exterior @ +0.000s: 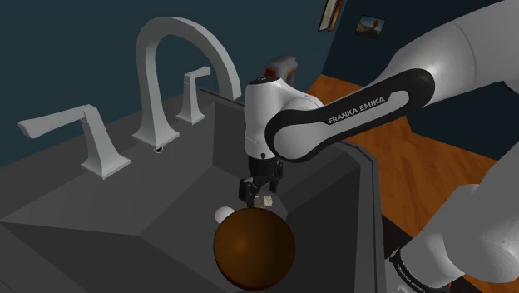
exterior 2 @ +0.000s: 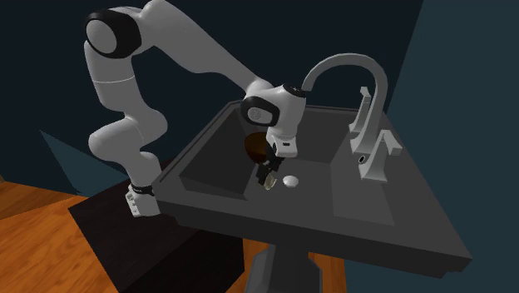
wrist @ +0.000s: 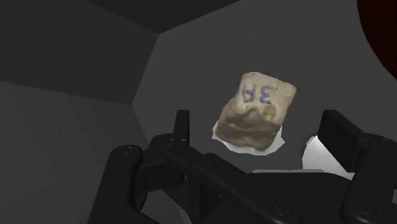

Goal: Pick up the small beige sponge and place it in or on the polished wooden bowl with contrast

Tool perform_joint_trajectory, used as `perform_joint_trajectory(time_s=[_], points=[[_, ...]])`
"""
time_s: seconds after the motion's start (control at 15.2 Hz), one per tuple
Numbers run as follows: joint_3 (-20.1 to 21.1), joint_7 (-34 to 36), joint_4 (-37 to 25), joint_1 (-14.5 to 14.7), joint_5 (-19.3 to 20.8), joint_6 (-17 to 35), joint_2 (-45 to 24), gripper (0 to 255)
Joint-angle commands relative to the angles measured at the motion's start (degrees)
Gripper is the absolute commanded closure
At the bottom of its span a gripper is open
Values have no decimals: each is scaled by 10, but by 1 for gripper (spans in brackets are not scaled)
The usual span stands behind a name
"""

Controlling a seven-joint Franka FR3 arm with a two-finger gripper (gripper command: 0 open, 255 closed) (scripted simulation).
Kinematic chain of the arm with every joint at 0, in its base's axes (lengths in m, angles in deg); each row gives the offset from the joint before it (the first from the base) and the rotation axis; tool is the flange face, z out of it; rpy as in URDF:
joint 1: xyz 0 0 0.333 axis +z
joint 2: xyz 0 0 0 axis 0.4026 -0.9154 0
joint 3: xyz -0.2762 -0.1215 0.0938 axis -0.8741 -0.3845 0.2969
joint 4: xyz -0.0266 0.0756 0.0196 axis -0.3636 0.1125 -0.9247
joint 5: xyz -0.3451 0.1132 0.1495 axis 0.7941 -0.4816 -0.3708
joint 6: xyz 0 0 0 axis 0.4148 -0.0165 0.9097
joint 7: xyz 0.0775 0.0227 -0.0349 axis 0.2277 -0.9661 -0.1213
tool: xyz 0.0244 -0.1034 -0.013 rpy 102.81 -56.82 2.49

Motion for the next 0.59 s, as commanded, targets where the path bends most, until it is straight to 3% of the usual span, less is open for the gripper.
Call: perform_joint_trajectory(time_s=[0.0,0.07,0.13,0.53], points=[[0,0,0,0,0,0,0,0],[0,0,0,0,0,0,0,0],[0,0,0,0,0,0,0,255],[0,0,0,0,0,0,0,255]])
